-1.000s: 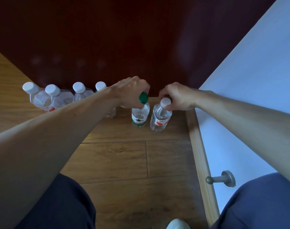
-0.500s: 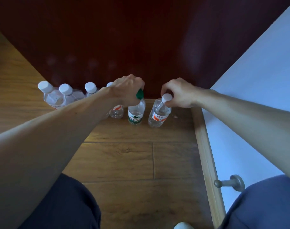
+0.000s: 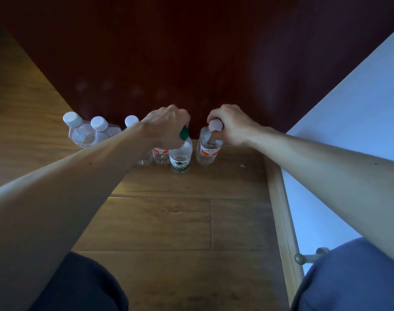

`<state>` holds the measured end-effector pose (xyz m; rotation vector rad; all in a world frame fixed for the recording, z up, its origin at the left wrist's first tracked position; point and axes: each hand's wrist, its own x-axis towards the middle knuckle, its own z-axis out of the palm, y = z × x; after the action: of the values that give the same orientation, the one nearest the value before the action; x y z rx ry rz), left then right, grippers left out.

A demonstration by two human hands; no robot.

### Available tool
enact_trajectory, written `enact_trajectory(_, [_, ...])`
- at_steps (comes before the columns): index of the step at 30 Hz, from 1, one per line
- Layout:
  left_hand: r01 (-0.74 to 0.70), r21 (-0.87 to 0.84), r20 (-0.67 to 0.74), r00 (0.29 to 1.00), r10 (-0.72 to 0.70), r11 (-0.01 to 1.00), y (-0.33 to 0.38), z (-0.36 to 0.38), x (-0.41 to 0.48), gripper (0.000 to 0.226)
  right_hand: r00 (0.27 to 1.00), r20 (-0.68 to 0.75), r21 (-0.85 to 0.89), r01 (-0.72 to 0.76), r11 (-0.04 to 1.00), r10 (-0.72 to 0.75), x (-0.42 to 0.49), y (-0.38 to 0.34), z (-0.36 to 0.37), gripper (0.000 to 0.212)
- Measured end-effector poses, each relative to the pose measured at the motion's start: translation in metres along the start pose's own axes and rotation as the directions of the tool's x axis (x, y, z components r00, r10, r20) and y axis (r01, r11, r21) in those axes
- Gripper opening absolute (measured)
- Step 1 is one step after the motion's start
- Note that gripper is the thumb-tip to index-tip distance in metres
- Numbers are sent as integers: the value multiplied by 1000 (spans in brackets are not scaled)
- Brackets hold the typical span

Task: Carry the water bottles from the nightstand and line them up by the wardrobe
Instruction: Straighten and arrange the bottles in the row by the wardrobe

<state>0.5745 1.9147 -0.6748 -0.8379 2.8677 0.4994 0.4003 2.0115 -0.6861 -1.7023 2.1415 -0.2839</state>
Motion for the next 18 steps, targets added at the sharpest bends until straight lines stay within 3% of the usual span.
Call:
enact_trajectory(9, [20,-81,41,999,-17,997,-22,-4,-21,21,1000,12,26,-17,1000,16,13,-21,10,17])
enact_trajectory(18, [93,10,78,993,-94,996,-35,-8,-33,30,999,-6,7,42,999,-42,24,-32,22,19])
